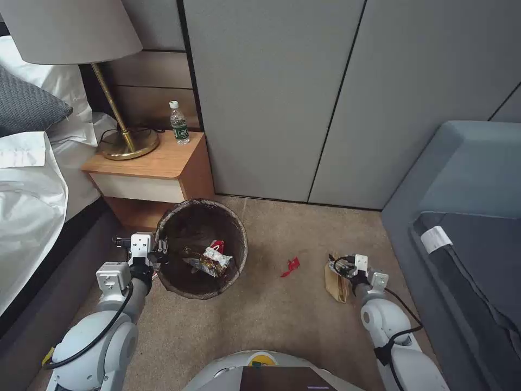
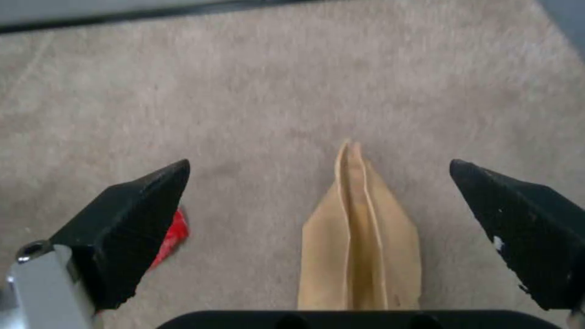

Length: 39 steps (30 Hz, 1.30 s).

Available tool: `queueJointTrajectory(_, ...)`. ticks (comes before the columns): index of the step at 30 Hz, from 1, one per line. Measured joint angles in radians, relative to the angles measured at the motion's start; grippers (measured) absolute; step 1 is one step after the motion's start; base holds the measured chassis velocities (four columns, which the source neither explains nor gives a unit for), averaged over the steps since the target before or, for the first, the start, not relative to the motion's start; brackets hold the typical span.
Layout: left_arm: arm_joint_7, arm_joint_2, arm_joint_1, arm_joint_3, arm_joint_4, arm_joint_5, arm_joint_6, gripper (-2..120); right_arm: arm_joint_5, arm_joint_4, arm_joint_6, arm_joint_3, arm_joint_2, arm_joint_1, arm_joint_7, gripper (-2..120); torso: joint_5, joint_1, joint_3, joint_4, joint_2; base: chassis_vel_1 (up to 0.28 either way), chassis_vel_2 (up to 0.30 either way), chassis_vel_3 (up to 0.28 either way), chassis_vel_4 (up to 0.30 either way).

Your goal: Pick up the trash bin, then pick up the garbage from the floor and place it into the trash bin.

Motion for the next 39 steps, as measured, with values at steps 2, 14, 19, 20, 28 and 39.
queueJointTrajectory(2, 0.000, -0.001, 0.001, 0.000, -0.001, 0.001, 0.000, 3, -0.001, -0.027, 0.000, -0.007, 0.000, 0.013, 0.002, 100, -0.0001, 0.000, 0.000, 0.0000, 0.000, 0.000, 0.000, 0.000, 0.000)
queueJointTrajectory(14, -0.003, -0.004, 0.009, -0.004, -0.004, 0.004, -0.005, 3, -0.021, -0.215, 0.018, -0.034, 0.016, 0.085, 0.027, 100, -0.0001, 0.000, 0.000, 0.0000, 0.000, 0.000, 0.000, 0.000, 0.000)
queueJointTrajectory(19, -0.003, 0.000, 0.010, -0.005, -0.004, 0.004, -0.005, 3, -0.022, -0.257, 0.029, -0.026, 0.021, 0.099, 0.034, 100, 0.0000, 0.000, 0.000, 0.0000, 0.000, 0.000, 0.000, 0.000, 0.000)
queueJointTrajectory(20, -0.003, 0.000, 0.010, -0.005, -0.004, 0.004, -0.005, 3, -0.022, -0.262, 0.030, -0.025, 0.022, 0.100, 0.034, 100, -0.0001, 0.000, 0.000, -0.0001, 0.000, 0.000, 0.000, 0.000, 0.000)
queueJointTrajectory(28, -0.003, 0.002, 0.004, 0.001, -0.001, 0.004, -0.005, 3, -0.023, -0.284, 0.035, -0.021, 0.029, 0.104, 0.032, 100, -0.0001, 0.000, 0.000, -0.0001, 0.000, 0.000, 0.000, 0.000, 0.000)
queueJointTrajectory(39, -0.001, 0.004, 0.001, -0.001, 0.007, 0.004, -0.005, 3, -0.050, -0.342, 0.047, -0.023, 0.043, 0.129, 0.009, 97, -0.0001, 0.000, 0.000, 0.0000, 0.000, 0.000, 0.000, 0.000, 0.000)
